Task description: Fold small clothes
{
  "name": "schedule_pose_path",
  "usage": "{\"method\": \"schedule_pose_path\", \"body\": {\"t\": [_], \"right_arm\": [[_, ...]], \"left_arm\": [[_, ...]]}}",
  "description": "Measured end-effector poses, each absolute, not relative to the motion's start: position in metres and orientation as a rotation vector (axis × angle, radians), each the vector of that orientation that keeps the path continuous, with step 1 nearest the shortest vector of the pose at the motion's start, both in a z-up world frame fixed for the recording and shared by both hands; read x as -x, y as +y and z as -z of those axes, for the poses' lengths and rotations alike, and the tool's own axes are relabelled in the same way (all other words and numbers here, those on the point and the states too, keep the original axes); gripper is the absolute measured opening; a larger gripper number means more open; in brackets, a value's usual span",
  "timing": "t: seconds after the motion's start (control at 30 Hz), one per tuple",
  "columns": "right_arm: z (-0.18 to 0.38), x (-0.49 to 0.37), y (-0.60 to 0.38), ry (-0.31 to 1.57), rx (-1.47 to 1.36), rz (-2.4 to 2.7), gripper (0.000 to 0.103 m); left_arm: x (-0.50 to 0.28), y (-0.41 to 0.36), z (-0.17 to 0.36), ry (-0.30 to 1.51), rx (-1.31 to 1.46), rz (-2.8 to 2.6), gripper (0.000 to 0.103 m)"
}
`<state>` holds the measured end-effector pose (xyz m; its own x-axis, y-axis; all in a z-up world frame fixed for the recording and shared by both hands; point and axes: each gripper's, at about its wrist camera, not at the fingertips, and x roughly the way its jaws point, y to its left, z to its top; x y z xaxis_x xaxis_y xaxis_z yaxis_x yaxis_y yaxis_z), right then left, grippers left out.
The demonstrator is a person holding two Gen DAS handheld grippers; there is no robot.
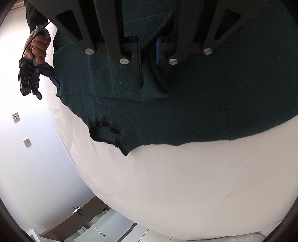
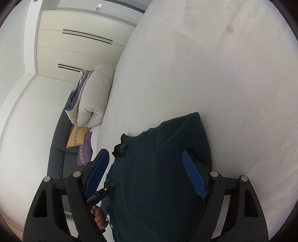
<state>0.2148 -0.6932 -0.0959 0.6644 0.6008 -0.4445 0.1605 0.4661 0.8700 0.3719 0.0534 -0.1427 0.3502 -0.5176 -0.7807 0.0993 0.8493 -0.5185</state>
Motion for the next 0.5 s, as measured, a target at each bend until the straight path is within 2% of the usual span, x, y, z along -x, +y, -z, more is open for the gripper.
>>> {"method": "schedule_pose_path", "body": {"t": [0.23,0.5], "right_arm": [[0.098,-0.226,-0.688,0.886,-1.081,-0.349,0.079],[0.099,-0.195,-0.682,0.943,-1.072,-0.417,0.079]], "left_arm": [[-0.365,0.062,0.145,1.176,0.446,0.401,0.012],[-0.356,0.063,0.150,1.223,0.477,0.392,0.011]]}}
